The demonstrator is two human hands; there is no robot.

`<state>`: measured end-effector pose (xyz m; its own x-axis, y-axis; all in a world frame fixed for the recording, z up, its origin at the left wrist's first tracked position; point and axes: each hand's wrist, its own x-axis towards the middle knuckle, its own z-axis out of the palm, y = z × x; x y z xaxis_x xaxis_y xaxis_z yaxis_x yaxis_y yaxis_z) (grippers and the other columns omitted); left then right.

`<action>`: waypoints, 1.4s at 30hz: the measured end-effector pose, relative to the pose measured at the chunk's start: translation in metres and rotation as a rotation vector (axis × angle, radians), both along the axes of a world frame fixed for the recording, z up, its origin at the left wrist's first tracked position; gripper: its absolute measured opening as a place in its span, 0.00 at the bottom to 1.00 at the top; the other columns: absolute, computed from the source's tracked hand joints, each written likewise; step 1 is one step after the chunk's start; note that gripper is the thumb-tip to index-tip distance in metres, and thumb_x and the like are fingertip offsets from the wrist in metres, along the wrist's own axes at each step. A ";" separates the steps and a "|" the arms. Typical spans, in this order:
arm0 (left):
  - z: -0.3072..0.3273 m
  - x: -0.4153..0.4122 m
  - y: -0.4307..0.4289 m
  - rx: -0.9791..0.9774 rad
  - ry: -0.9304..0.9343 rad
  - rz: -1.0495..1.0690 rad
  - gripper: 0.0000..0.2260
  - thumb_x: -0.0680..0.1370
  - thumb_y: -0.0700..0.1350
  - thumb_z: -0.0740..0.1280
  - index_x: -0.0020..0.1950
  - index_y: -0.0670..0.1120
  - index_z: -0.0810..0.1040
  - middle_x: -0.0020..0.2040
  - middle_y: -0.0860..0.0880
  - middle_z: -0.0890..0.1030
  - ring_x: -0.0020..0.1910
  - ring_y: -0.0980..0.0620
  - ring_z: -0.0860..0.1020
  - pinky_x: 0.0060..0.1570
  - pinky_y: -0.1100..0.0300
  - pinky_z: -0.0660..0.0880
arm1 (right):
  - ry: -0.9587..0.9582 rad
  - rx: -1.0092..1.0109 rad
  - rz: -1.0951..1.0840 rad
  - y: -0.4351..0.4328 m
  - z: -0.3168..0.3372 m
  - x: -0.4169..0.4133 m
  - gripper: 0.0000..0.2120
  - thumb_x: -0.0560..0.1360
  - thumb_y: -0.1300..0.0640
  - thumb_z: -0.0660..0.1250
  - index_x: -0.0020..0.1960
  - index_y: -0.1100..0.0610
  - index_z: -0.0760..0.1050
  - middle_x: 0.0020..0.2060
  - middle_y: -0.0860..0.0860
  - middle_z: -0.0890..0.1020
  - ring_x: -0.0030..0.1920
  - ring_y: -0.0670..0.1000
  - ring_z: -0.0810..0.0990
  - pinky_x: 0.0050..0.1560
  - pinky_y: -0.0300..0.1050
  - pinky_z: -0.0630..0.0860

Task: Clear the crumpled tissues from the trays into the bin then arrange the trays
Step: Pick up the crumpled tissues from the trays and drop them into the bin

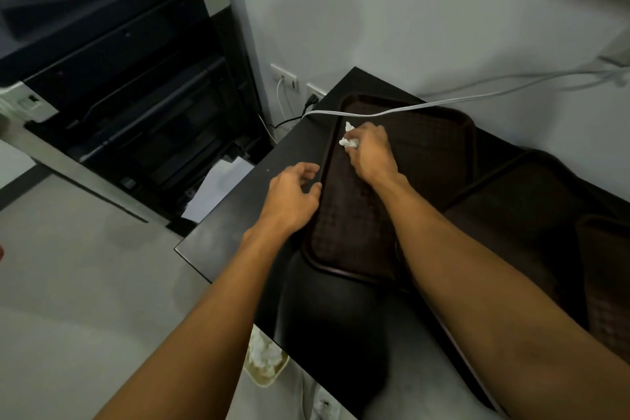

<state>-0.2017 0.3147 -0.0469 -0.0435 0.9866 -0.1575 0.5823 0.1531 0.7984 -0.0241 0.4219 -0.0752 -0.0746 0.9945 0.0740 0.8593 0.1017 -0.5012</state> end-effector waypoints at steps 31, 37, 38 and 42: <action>-0.008 -0.133 -0.253 0.041 -0.045 0.094 0.14 0.80 0.41 0.69 0.65 0.49 0.80 0.56 0.53 0.82 0.54 0.59 0.79 0.54 0.72 0.72 | 0.506 0.057 -0.053 -0.335 0.033 -0.142 0.08 0.76 0.58 0.71 0.54 0.51 0.83 0.48 0.44 0.79 0.45 0.45 0.80 0.48 0.43 0.80; -0.053 -0.177 -0.324 -0.086 -0.023 0.172 0.14 0.80 0.42 0.69 0.66 0.48 0.77 0.57 0.52 0.81 0.54 0.54 0.79 0.49 0.65 0.74 | 0.503 -0.066 0.000 -0.407 -0.009 -0.186 0.09 0.77 0.58 0.71 0.56 0.52 0.82 0.51 0.42 0.80 0.53 0.46 0.80 0.56 0.50 0.81; -0.066 -0.183 -0.334 -0.118 -0.019 0.183 0.14 0.80 0.42 0.69 0.66 0.49 0.77 0.56 0.53 0.81 0.54 0.53 0.80 0.47 0.67 0.74 | 0.493 -0.097 0.002 -0.415 -0.020 -0.190 0.09 0.77 0.59 0.71 0.56 0.52 0.82 0.51 0.41 0.79 0.54 0.46 0.80 0.56 0.50 0.81; -0.120 -0.197 -0.368 -0.188 0.003 0.219 0.14 0.78 0.44 0.71 0.63 0.49 0.79 0.55 0.52 0.83 0.50 0.51 0.82 0.50 0.61 0.77 | 0.459 -0.192 0.008 -0.437 -0.081 -0.199 0.09 0.76 0.58 0.72 0.56 0.53 0.82 0.52 0.44 0.81 0.54 0.47 0.81 0.56 0.52 0.82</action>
